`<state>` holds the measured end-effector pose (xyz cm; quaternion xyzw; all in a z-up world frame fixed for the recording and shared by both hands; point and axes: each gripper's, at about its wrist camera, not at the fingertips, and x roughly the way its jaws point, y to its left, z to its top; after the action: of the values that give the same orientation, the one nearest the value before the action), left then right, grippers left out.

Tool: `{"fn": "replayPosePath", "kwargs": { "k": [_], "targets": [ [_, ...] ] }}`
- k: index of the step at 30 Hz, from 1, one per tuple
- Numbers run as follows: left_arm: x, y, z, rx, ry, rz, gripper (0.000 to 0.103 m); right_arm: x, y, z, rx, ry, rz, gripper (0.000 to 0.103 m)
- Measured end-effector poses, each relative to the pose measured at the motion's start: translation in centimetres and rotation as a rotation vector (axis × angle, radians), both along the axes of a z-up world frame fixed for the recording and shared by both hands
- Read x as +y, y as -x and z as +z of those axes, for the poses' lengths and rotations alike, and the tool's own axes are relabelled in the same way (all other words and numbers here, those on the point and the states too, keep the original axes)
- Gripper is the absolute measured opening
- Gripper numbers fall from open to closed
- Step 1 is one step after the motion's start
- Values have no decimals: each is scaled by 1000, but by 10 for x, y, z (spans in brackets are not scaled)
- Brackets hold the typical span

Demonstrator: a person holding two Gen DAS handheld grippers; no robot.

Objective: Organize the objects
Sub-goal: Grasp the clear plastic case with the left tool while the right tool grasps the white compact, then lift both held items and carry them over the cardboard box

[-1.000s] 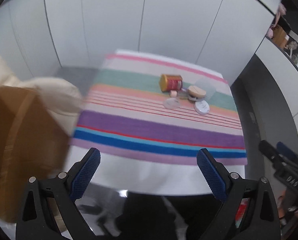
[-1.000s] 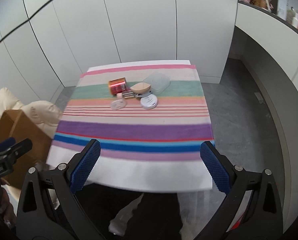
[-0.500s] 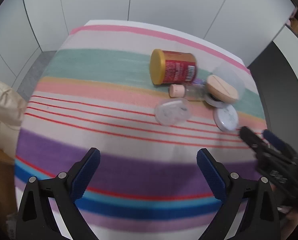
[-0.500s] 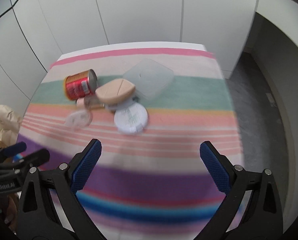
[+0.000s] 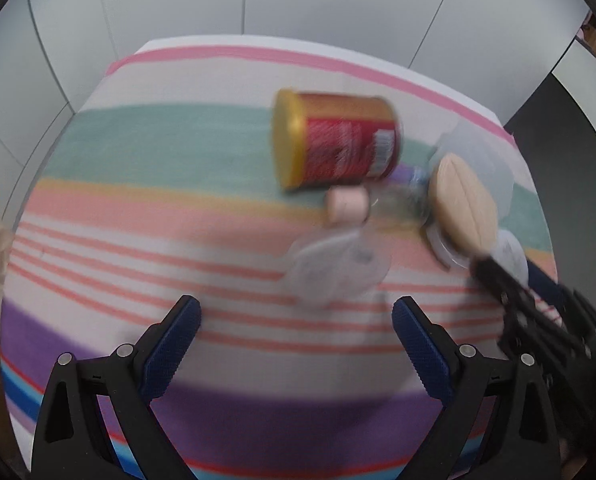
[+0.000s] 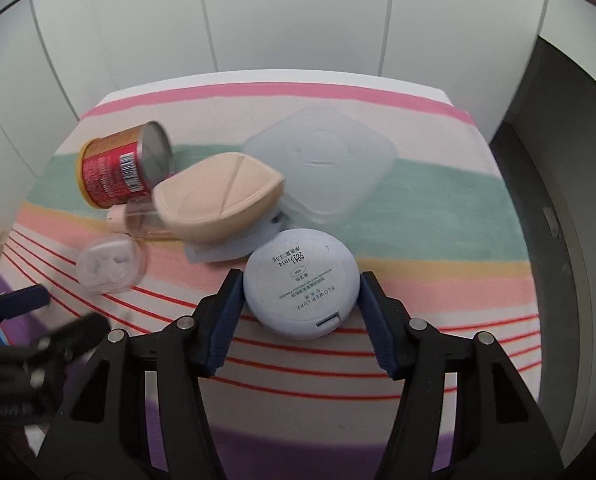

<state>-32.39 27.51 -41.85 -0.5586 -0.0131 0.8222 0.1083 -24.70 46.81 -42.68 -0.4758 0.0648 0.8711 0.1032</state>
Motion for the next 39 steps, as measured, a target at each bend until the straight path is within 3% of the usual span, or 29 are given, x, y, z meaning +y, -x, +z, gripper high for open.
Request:
{"fn": "replayPosePath", "kwargs": {
  "k": [2, 3, 4, 11, 15, 19, 24, 29, 32, 39],
  "targets": [
    [16, 7, 1, 24, 43, -35, 67, 7, -6, 3, 0, -2, -19, 60],
    [24, 9, 2, 40, 84, -56, 58, 9, -8, 5, -1, -4, -27, 60],
    [28, 10, 3, 50, 101, -64, 57, 12, -10, 8, -1, -4, -34, 60],
    [27, 6, 25, 66, 80, -71, 56, 24, -21, 30, 7, -12, -42, 60],
    [33, 5, 57, 134, 117, -100, 56, 21, -28, 49, 35, -26, -40, 60],
    [32, 4, 101, 170, 98, -88, 56, 18, -33, 76, 56, -27, -48, 60],
    [37, -5, 172, 272, 139, -137, 56, 9, -37, 142, 114, -75, -73, 60],
    [20, -22, 245, 297, 46, -76, 56, 0, -44, 224, 183, -114, -74, 60],
    [8, -39, 284, 350, 33, -72, 56, -10, -53, 267, 224, -143, -60, 60],
    [-16, -68, 346, 403, 2, -48, 56, -39, -86, 334, 299, -144, -26, 60]
  ]
}}
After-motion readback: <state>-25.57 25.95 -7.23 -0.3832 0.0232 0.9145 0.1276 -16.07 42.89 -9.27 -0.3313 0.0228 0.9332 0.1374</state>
